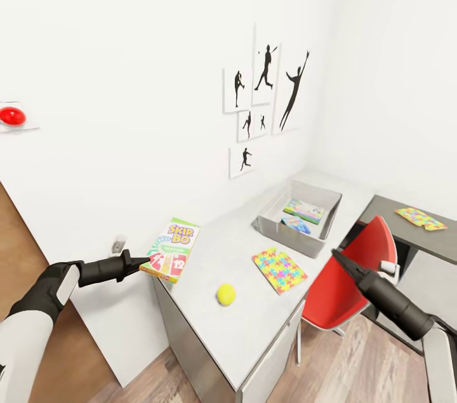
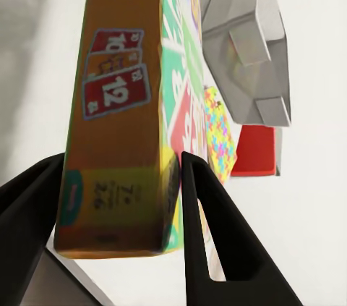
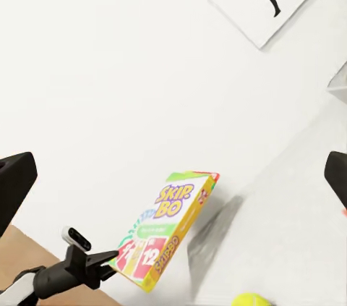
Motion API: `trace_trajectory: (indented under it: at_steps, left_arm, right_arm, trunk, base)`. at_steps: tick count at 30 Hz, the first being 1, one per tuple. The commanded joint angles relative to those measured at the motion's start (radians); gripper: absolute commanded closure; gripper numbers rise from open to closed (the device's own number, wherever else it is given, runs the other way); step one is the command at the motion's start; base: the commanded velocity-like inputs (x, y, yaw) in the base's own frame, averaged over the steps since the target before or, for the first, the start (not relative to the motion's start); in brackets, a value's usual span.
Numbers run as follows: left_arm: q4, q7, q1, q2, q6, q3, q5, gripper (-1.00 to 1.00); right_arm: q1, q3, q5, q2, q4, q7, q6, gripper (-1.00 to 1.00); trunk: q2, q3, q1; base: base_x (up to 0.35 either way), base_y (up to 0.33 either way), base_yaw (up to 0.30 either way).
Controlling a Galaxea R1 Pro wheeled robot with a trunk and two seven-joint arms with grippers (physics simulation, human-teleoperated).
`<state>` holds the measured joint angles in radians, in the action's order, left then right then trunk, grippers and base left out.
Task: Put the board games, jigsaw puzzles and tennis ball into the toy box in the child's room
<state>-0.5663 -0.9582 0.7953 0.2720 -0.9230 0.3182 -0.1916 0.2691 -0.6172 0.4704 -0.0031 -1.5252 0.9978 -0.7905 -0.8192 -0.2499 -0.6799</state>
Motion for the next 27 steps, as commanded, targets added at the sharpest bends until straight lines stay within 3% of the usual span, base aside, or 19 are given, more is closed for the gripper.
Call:
trace_trajectory:
  at_steps: [1, 3, 8, 11, 18, 27]
  left_arm:
    - [0.0, -0.004, 0.001, 0.0, -0.004, 0.002, 0.002, 1.0]
    - [0.0, -0.004, 0.001, 0.0, -0.004, 0.002, 0.001, 1.0]
    - [-0.002, -0.025, 0.001, 0.0, -0.004, 0.001, 0.001, 1.0]
    - [-0.003, -0.084, 0.001, 0.001, -0.005, -0.004, 0.002, 1.0]
    - [-0.003, -0.242, 0.001, 0.007, -0.005, -0.007, 0.006, 1.0]
    - [-0.009, -0.376, -0.002, 0.036, -0.005, -0.008, 0.007, 1.0]
  right_arm:
    - [0.001, 0.0, 0.003, 0.001, -0.008, -0.028, -0.017, -1.0]
    - [0.001, 0.012, 0.004, 0.0, -0.018, -0.078, -0.049, -1.0]
    - [0.001, 0.033, 0.009, 0.0, -0.022, -0.085, -0.055, -1.0]
    - [0.001, 0.034, 0.014, 0.0, -0.024, -0.076, -0.055, -1.0]
    - [0.001, 0.03, 0.016, 0.0, -0.024, 0.017, -0.051, -1.0]
    - [0.001, 0.029, 0.017, 0.0, -0.023, 0.031, -0.049, -1.0]
  trunk:
    - [0.006, 0.002, 0.004]
    - [0.02, 0.008, 0.011]
    - [0.055, 0.024, 0.031]
    - [0.076, 0.033, 0.042]
    - [0.125, 0.056, 0.069]
    - [0.188, 0.089, 0.103]
  base:
    - [0.0, 0.0, 0.0]
    - [0.0, 0.0, 0.0]
    - [0.0, 0.0, 0.0]
    - [0.0, 0.0, 0.0]
    - [0.0, 0.0, -0.024]
    - [0.0, 0.0, -0.227]
